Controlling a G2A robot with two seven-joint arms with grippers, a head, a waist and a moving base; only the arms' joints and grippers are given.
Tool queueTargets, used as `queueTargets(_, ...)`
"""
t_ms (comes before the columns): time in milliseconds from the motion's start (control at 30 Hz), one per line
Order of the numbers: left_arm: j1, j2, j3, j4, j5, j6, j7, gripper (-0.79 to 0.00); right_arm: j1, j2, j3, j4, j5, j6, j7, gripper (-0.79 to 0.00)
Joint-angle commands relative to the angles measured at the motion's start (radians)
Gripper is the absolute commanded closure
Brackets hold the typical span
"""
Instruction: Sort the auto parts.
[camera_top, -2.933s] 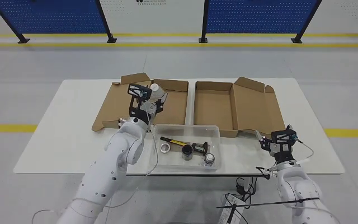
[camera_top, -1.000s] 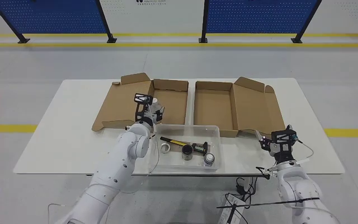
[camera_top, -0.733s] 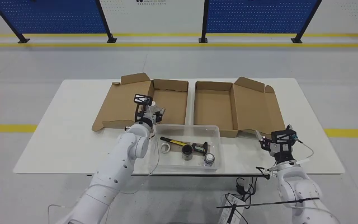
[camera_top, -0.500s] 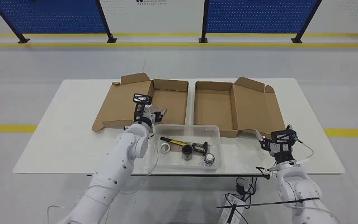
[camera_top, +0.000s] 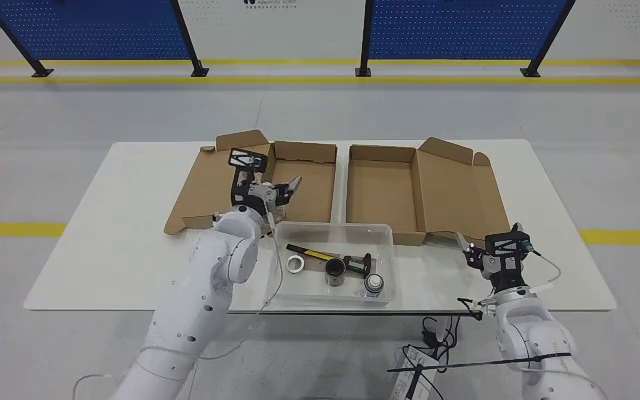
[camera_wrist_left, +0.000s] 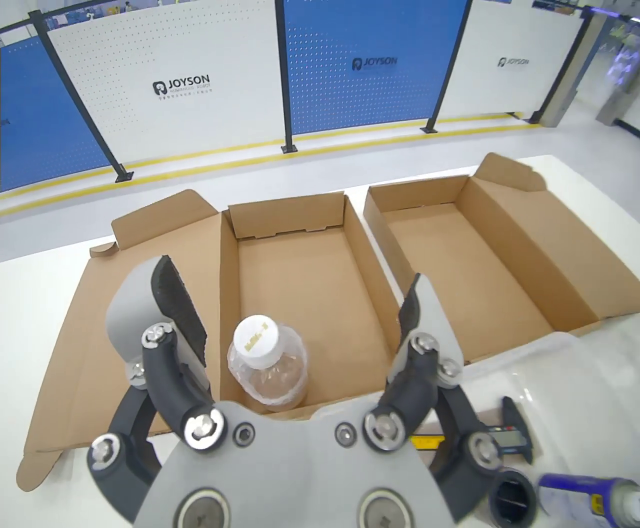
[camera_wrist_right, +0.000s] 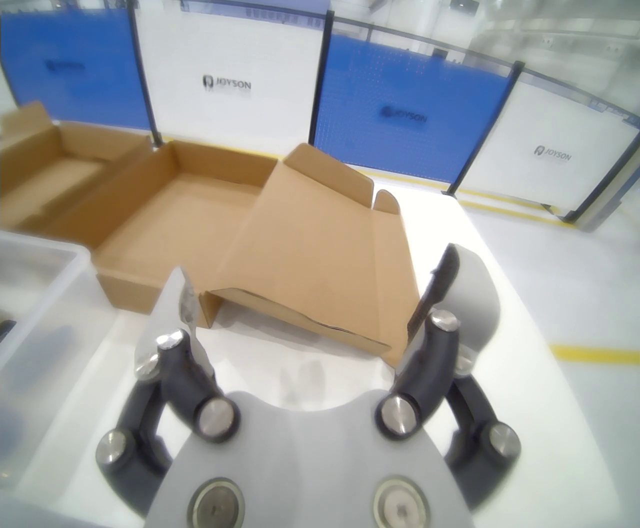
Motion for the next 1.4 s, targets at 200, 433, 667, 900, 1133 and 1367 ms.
queueTargets(200, 0.035, 0.018, -0.041, -0.185, -0.213, -0.235, -0.328, -0.785, 0.0, 0.0, 0.0, 0.0, 0.0, 0.0, 0.0, -0.785)
queueTargets(433, 0.026, 0.023, -0.016, -0.197, -0.327, -0.223, -0.551, -0.785, 0.0, 0.0, 0.0, 0.0, 0.0, 0.0, 0.0, -0.785)
queueTargets(667, -0.004, 0.018, 0.033, -0.159, -0.359, -0.12, -0.657, -0.785, 0.0, 0.0, 0.0, 0.0, 0.0, 0.0, 0.0, -0.785)
queueTargets(900, -0.019, 0.011, 0.041, -0.113, -0.458, 0.048, -0.722, -0.785, 0.0, 0.0, 0.0, 0.0, 0.0, 0.0, 0.0, -0.785)
queueTargets(1133, -0.025, 0.011, 0.027, -0.097, -0.488, 0.097, -0.729, -0.785, 0.0, 0.0, 0.0, 0.0, 0.0, 0.0, 0.0, -0.785)
queueTargets(1367, -0.025, 0.011, 0.027, -0.097, -0.488, 0.097, -0.729, -0.785, 0.0, 0.0, 0.0, 0.0, 0.0, 0.0, 0.0, -0.785)
